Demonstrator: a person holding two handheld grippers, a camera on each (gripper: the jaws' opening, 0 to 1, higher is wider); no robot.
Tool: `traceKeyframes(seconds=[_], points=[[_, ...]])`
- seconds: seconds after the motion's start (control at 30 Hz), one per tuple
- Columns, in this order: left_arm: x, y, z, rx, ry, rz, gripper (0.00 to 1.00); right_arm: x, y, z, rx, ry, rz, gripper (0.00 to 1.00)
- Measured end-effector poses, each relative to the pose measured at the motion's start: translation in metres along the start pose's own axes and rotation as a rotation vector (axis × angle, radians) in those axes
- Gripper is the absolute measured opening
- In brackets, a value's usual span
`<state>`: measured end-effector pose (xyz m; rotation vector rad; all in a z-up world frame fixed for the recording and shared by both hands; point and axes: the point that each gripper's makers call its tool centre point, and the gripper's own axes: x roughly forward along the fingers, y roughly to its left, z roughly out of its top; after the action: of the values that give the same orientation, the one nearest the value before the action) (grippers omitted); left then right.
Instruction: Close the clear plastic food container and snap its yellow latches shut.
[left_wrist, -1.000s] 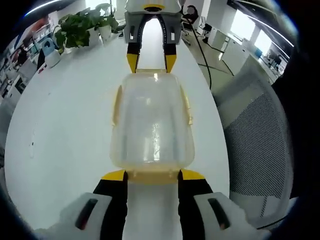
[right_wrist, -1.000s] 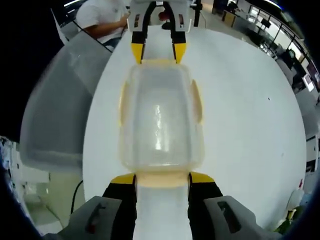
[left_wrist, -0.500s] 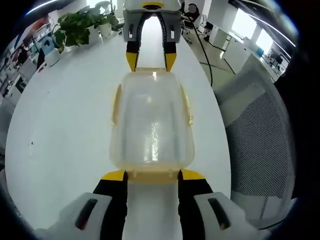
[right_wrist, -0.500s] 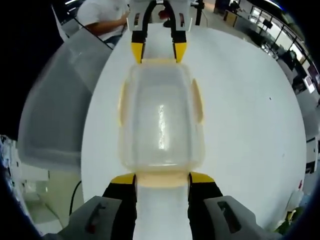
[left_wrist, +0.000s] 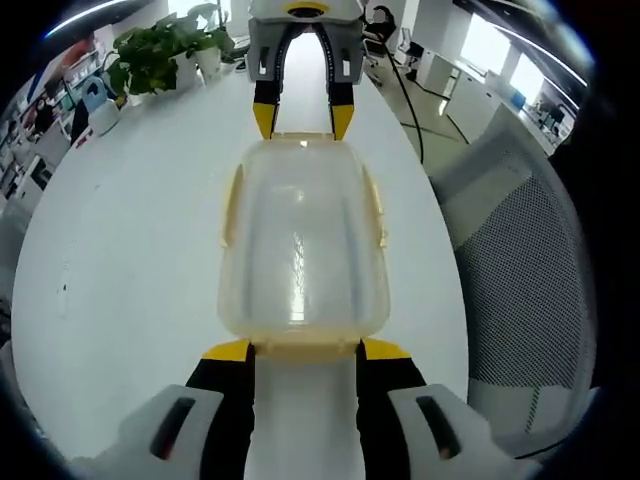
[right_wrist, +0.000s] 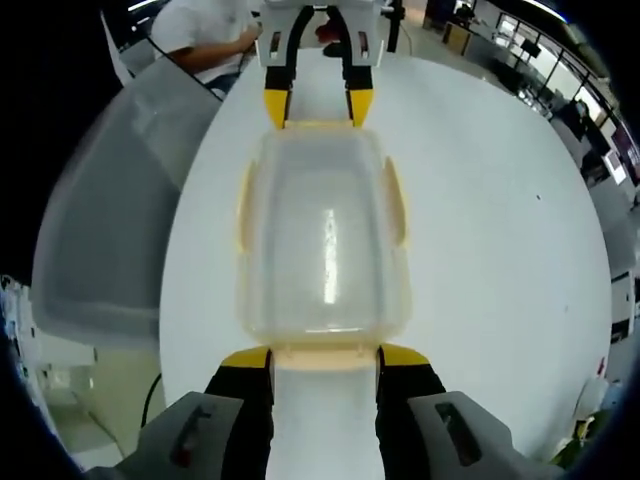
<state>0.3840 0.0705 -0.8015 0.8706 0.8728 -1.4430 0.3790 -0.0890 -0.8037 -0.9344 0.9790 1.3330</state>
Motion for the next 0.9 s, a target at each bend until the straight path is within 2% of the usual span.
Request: traceKeyframes(seconds=[0.57,0.7,0.83,0.9], points=[[-0.0002,0.0002,-0.0004,0.004,-0.004,0.004,0.39,0.0006,0.0,0.0002,-0.001,0.0,0.001,0.38],[-0.0006,-0.0009,-0.0014,0.013,0.011,-0.002,0.39,-0.0006,0.0015,0.0012,-0.023,-0.007,0.013,0.39],[-0.0015,0.0013,-0.0032,0.064,0.017,0.008,0.39,-0.0008,-0.0023,0.0001,0.008,-0.008,0.007,0.4],[-0.0028,0.0021,-0.0028,0.056,0.014,0.011,0.41,-0.0033,-0.0047,0.0004,0.026,-0.021,0.004,0.41]])
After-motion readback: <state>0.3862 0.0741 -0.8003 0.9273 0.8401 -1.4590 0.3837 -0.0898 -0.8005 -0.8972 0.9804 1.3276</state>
